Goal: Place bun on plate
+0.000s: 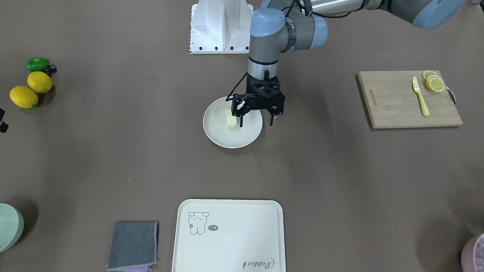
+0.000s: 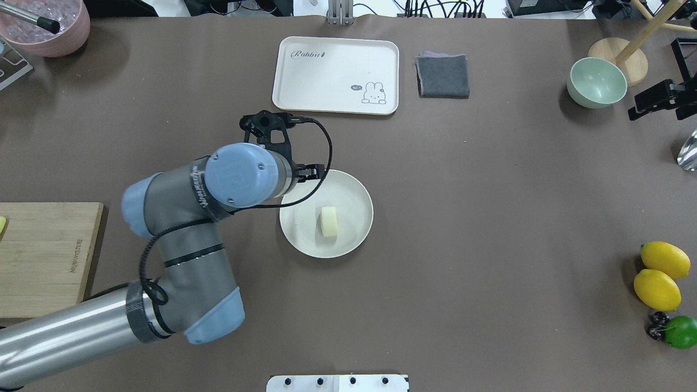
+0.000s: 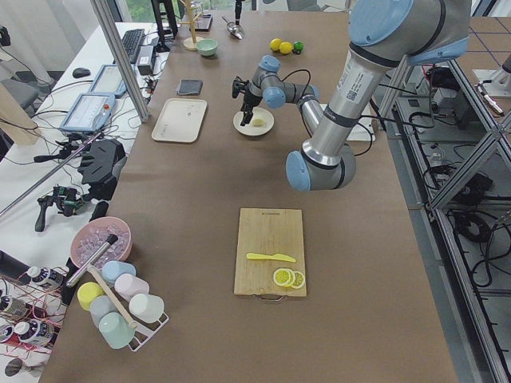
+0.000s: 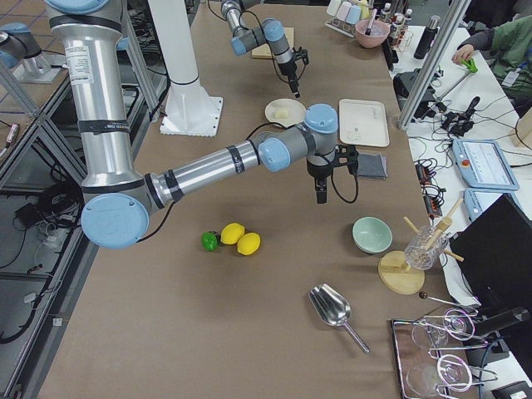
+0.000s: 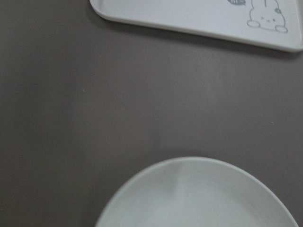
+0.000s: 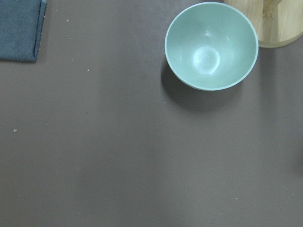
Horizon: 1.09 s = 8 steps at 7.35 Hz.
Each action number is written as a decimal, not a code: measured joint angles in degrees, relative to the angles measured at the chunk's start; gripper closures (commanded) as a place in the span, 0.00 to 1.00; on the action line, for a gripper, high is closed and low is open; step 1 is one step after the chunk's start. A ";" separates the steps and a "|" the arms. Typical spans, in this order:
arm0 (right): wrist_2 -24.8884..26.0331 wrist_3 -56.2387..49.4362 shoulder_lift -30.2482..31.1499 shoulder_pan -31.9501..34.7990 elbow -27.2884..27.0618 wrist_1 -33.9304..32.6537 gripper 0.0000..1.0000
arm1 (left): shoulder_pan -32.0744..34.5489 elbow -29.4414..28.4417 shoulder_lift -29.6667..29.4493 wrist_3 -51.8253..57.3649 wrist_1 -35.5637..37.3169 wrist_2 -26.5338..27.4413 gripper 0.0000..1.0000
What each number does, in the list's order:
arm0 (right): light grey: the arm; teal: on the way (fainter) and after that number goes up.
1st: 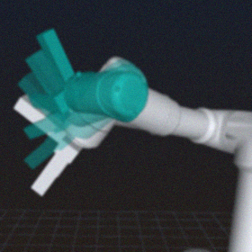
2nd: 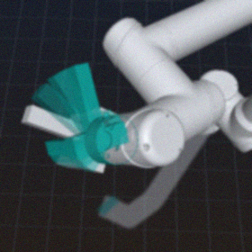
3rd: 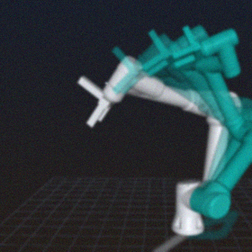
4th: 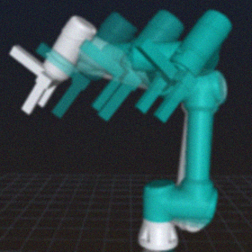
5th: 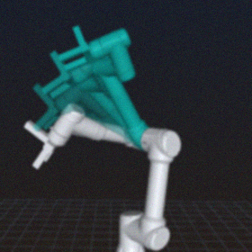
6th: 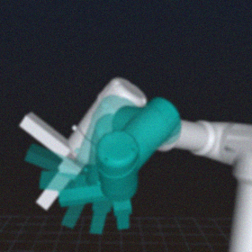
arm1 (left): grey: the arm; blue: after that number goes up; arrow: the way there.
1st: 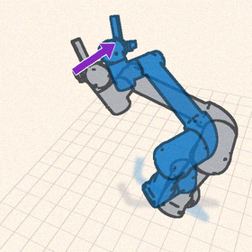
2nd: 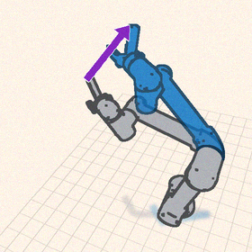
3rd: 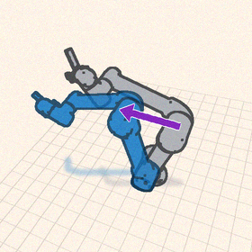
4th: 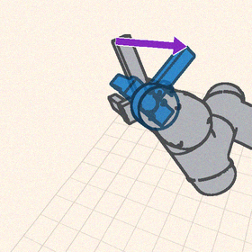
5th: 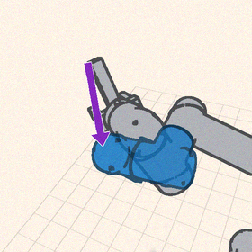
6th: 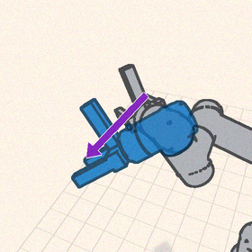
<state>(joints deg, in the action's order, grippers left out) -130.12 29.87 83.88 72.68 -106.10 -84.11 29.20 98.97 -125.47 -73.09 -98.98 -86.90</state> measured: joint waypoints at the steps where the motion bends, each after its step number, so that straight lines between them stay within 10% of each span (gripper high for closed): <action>1: -0.11 -0.03 0.47 0.84 0.04 -0.03 0.00 | 3.26 2.96 3.10 4.14 0.07 -0.50 0.02; 4: -0.24 -0.03 0.66 1.81 1.83 -0.24 0.00 | 13.48 5.18 12.12 16.06 -1.27 -5.92 0.02; 8: -2.86 -6.41 0.46 8.12 4.77 -1.19 0.00 | 36.24 5.38 25.97 43.95 -1.31 -29.75 0.02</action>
<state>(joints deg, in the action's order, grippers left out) -132.98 23.46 84.35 80.80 -101.33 -85.30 65.44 104.36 -99.51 -29.13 -100.28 -116.65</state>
